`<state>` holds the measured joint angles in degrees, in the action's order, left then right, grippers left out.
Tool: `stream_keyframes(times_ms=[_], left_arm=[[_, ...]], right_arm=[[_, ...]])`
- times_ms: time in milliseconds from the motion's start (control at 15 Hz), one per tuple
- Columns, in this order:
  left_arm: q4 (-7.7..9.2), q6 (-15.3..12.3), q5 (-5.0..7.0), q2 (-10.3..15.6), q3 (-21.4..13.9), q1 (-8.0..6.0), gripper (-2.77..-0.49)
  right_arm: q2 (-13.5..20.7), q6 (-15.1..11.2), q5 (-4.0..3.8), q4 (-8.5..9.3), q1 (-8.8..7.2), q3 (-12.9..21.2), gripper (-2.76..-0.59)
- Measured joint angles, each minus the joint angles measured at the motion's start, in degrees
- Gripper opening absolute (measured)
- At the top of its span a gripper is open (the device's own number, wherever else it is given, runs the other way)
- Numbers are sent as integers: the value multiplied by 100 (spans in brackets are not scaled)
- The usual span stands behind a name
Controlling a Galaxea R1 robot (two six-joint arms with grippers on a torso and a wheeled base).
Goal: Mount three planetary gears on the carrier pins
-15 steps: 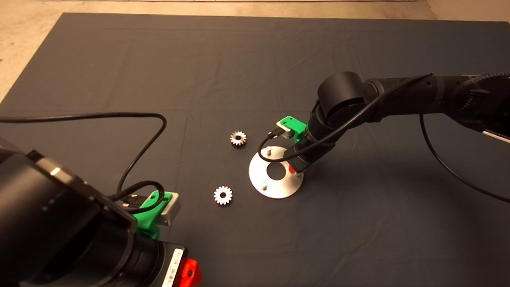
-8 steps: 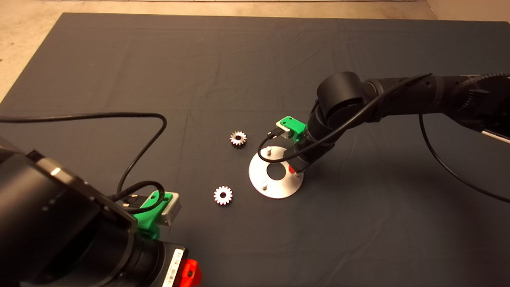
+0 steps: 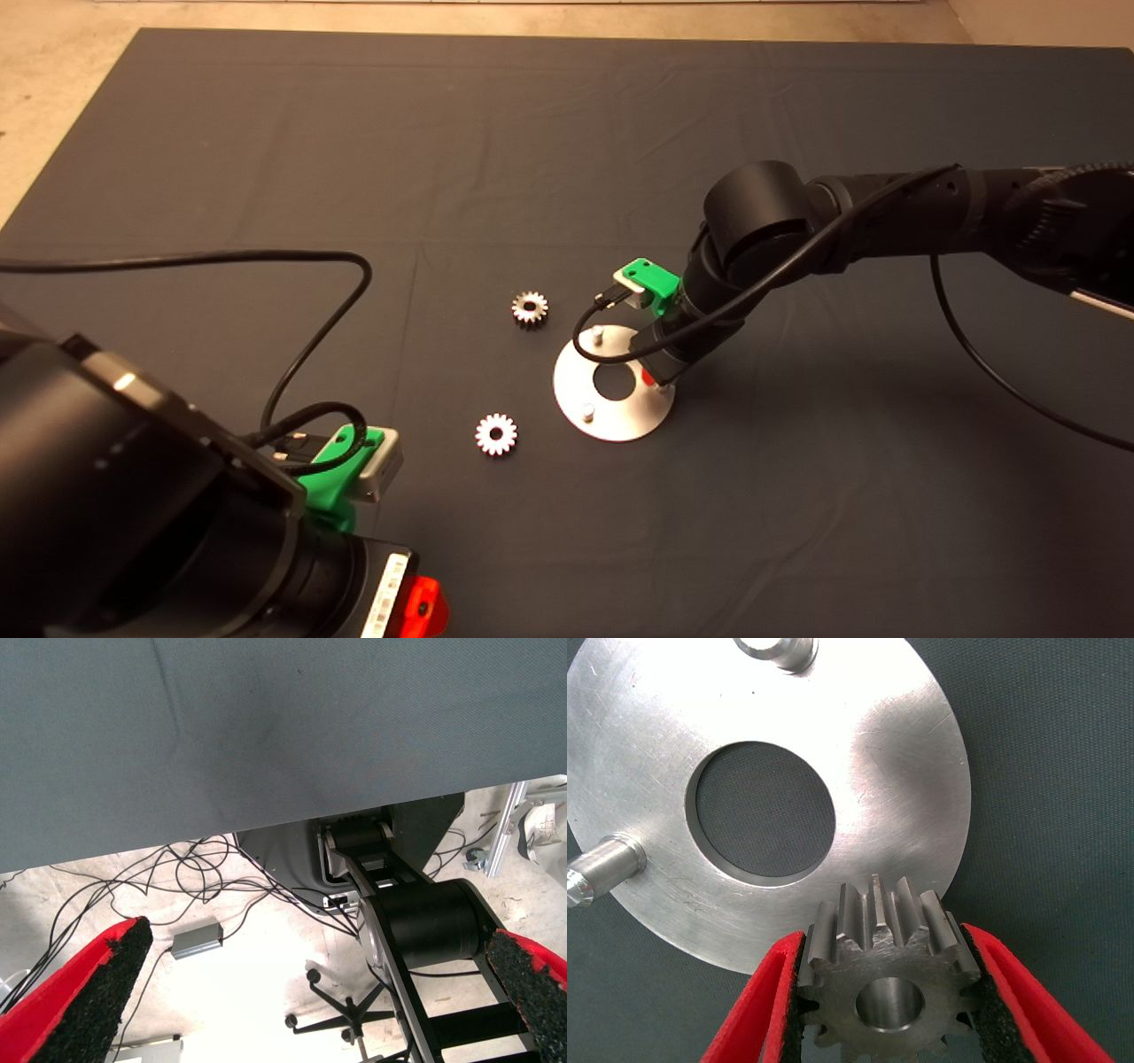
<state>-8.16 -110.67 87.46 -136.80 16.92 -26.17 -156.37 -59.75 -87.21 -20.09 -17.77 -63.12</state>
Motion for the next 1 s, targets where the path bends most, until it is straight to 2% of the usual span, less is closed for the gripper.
stream_keyframes(times_ms=[333,533,667,800,1000], left_arm=[[2,0,0,-2,0,35,-50],[0,0,-2,-2,0,62,-50],[0,0,2,-2,0,73,-50],[0,0,-2,-2,0,110,-50],[0,0,0,-2,0,110,-50]], right_arm=[[17,-199,-6,85,9,85,-226],[39,-298,-42,278,0,95,-226],[50,-379,-49,405,-59,117,-226],[52,-424,-46,447,-132,124,-226],[55,-466,-50,490,-140,124,-226]])
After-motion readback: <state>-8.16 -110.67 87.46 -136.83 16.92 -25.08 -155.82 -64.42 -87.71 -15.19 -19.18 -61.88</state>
